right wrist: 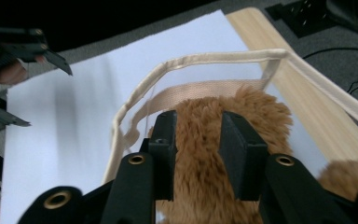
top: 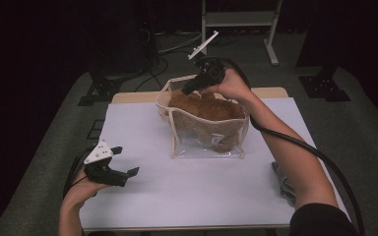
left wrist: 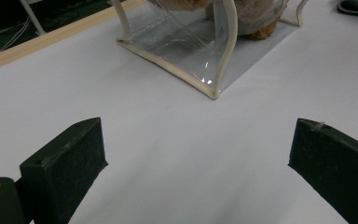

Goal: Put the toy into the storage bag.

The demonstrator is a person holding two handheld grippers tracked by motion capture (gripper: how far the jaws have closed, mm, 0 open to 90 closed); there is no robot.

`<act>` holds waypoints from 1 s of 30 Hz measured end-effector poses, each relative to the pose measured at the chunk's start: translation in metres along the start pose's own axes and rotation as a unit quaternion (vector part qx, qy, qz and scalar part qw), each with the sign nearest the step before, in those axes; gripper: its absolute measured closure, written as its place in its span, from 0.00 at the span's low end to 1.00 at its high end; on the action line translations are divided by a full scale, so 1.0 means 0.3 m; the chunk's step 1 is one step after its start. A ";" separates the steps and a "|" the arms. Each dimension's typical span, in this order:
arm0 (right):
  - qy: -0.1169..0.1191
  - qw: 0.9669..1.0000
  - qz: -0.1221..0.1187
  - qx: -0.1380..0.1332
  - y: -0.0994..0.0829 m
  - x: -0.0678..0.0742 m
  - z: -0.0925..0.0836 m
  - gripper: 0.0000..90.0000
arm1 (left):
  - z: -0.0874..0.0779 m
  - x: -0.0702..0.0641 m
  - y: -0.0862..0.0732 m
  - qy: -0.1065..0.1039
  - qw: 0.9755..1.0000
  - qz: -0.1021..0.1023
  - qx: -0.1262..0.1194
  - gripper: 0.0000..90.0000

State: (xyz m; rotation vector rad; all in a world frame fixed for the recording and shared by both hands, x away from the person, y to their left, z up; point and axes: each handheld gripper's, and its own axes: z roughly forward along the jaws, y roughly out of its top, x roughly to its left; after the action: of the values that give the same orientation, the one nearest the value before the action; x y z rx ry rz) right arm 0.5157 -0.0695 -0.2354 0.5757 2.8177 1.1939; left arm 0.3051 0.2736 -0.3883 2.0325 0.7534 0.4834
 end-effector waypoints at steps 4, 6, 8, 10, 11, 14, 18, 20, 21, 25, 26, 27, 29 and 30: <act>0.003 1.000 0.001 -0.007 -0.032 0.009 -0.053 0.66 | 0.003 -0.006 0.003 -0.002 1.000 0.002 0.000 0.03; 0.004 1.000 0.004 -0.010 -0.051 0.012 -0.078 0.65 | 0.006 -0.007 0.003 -0.003 1.000 0.003 0.002 0.03; 0.002 1.000 0.008 -0.015 -0.072 0.012 -0.098 0.64 | 0.010 -0.010 0.003 -0.005 1.000 0.003 0.001 0.03; 0.001 1.000 0.009 -0.017 -0.093 0.014 -0.118 0.64 | 0.014 -0.012 0.001 -0.007 1.000 0.005 0.004 0.03; 0.000 1.000 0.010 -0.019 -0.104 0.016 -0.129 0.63 | 0.015 -0.011 0.000 -0.007 1.000 0.007 0.006 0.03; -0.001 0.999 0.016 -0.029 -0.135 0.018 -0.167 0.62 | 0.018 -0.011 -0.001 -0.009 1.000 0.005 0.007 0.03; -0.006 0.999 0.022 -0.038 -0.176 0.019 -0.217 0.60 | 0.019 -0.014 0.003 -0.008 1.000 0.007 0.007 0.03; -0.007 0.999 0.028 -0.043 -0.197 0.019 -0.240 0.60 | 0.021 -0.013 0.001 -0.010 1.000 0.005 0.005 0.03; -0.008 0.998 0.033 -0.046 -0.207 0.020 -0.251 0.59 | 0.021 -0.013 -0.001 -0.009 1.000 0.004 0.007 0.03; -0.009 0.998 0.039 -0.054 -0.245 0.023 -0.290 0.56 | 0.026 -0.011 -0.007 -0.010 1.000 0.003 0.010 0.03; -0.010 0.997 0.042 -0.056 -0.255 0.026 -0.302 0.55 | 0.026 -0.011 -0.007 -0.009 1.000 0.002 0.011 0.03; -0.011 0.997 0.042 -0.059 -0.264 0.027 -0.311 0.55 | 0.026 -0.010 -0.006 -0.009 1.000 0.002 0.010 0.03; -0.012 0.997 0.044 -0.062 -0.279 0.031 -0.327 0.54 | 0.027 -0.011 -0.007 -0.011 1.000 0.003 0.009 0.03; -0.015 0.997 0.045 -0.063 -0.286 0.034 -0.334 0.54 | 0.027 -0.011 -0.007 -0.010 1.000 0.003 0.009 0.03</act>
State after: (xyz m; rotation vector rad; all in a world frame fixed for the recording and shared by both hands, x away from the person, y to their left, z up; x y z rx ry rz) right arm 0.4617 -0.1898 -0.2234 0.7113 2.6945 1.3545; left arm 0.3068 0.2674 -0.3945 2.0546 0.7415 0.4596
